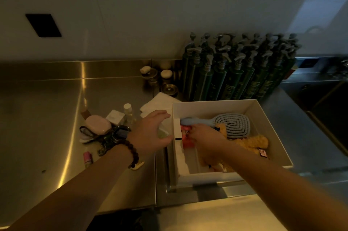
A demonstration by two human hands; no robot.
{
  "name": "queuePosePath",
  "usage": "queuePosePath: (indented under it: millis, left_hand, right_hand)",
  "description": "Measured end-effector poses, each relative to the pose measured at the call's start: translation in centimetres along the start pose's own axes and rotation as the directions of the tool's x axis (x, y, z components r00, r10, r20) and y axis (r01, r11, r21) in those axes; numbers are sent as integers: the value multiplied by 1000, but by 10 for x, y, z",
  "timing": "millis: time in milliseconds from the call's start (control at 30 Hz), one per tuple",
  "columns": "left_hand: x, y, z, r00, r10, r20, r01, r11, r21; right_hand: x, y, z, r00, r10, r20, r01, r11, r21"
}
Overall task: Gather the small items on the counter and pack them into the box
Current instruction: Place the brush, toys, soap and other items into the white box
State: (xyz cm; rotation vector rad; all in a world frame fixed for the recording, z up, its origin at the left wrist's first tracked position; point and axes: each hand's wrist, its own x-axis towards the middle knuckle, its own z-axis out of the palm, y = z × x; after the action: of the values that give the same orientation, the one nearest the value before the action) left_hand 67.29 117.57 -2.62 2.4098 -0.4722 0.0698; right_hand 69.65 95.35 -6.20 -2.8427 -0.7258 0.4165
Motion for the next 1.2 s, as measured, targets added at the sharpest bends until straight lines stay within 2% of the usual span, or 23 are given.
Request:
queuePosePath:
  millis: [33, 67, 133, 167, 233, 300, 367, 433, 500, 567, 667, 767, 833, 900, 967, 1033, 1067, 1200]
  left_hand:
    - [2, 3, -1, 1000, 15, 5, -15, 1000, -11]
    - [5, 7, -1, 1000, 29, 13, -28, 999, -23]
    - [10, 17, 0, 998, 47, 40, -44, 997, -63]
    - [13, 22, 1, 997, 56, 55, -51, 995, -87]
    - [18, 32, 6, 993, 90, 81, -81, 990, -113]
    - [24, 40, 10, 987, 125, 103, -113, 987, -118]
    - [29, 44, 13, 981, 147, 125, -134, 986, -102]
    - [29, 41, 14, 982, 117, 145, -116, 993, -14]
    - [24, 30, 15, 984, 50, 168, -66, 994, 91]
    - [16, 20, 16, 976, -33, 216, -1, 988, 155]
    - [5, 14, 21, 960, -112, 255, 88, 991, 105]
    - [2, 13, 22, 958, -129, 256, 126, 992, 28]
    - [2, 10, 24, 956, -148, 254, 155, 988, -4]
    - [2, 7, 26, 953, -169, 251, 184, 982, -39]
    - [2, 4, 29, 951, -176, 252, 199, 978, -66]
    - [2, 3, 31, 948, -183, 260, 207, 976, -68]
    - [2, 3, 31, 947, -184, 263, 207, 976, -61]
    - [3, 4, 32, 956, -161, 247, 176, 984, -38]
  right_hand:
    - [-3, -3, -8, 991, 75, -114, -61, 991, 115]
    - [-6, -7, -18, 974, 151, -168, -114, 971, 211]
    - [-9, -14, -36, 972, 206, -114, -119, 847, 518]
    - [-11, -19, -45, 985, 164, -56, -84, 733, 676]
    - [-16, -28, -57, 998, 55, 16, -43, 544, 838]
    - [-21, -31, -59, 999, 20, 30, -36, 471, 881]
    - [-22, -29, -57, 997, 79, 28, -61, 458, 887]
    - [-19, -23, -52, 973, 230, 11, -118, 456, 882]
    - [-13, -12, -46, 890, 456, -1, -239, 468, 851]
    - [-6, -3, -38, 803, 596, 15, -350, 451, 821]
    - [13, -4, -25, 750, 657, 70, -434, 410, 803]
    - [35, -19, -12, 755, 624, 204, -477, 308, 823]
    - [45, -23, -6, 785, 584, 207, -461, 326, 826]
    - [48, -21, -1, 808, 569, 151, -406, 353, 843]
    - [50, -19, 3, 818, 571, 63, -407, 498, 766]
    - [49, -18, 5, 834, 552, 1, -440, 663, 606]
    - [49, -18, 4, 841, 542, -2, -442, 688, 575]
    - [43, -18, -3, 857, 515, 20, -421, 676, 604]
